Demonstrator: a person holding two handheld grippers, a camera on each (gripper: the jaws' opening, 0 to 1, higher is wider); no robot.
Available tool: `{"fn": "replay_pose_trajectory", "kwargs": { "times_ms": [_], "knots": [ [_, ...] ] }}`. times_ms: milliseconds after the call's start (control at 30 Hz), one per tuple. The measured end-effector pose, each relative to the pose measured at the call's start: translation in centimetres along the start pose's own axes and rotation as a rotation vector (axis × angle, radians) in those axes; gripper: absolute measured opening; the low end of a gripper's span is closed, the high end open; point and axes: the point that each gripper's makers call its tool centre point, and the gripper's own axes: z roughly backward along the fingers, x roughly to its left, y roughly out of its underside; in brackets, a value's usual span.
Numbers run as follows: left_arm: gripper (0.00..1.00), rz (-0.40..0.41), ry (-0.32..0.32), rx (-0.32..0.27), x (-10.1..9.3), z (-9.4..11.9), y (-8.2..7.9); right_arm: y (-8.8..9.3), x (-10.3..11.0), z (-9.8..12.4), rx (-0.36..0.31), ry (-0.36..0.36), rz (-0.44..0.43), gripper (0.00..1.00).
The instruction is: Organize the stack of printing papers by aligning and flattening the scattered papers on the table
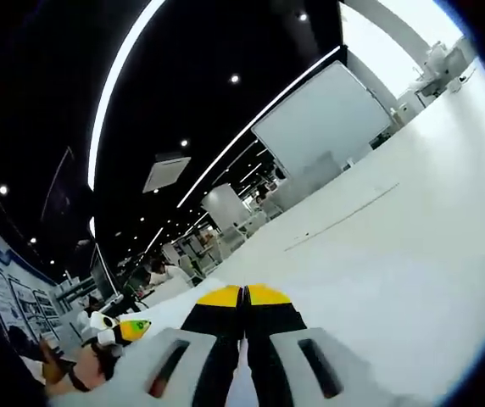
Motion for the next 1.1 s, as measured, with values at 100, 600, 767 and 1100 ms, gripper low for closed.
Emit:
{"fn": "replay_pose_trajectory", "kwargs": {
  "times_ms": [100,600,767,1100],
  "knots": [
    [0.28,0.002,0.000,0.001,0.1,0.0,0.0,0.2,0.4,0.1,0.003,-0.005,0.002,0.00],
    [0.30,0.035,0.027,-0.021,-0.5,0.1,-0.2,0.7,0.4,0.2,0.043,-0.039,-0.033,0.00],
    [0.31,0.053,0.037,-0.023,-0.2,0.1,-0.5,0.7,0.4,0.1,0.051,-0.051,-0.036,0.00],
    [0.35,0.093,0.054,-0.020,-0.2,0.0,-0.5,0.8,1.0,-0.1,0.052,-0.074,-0.033,0.00]
  ]
}}
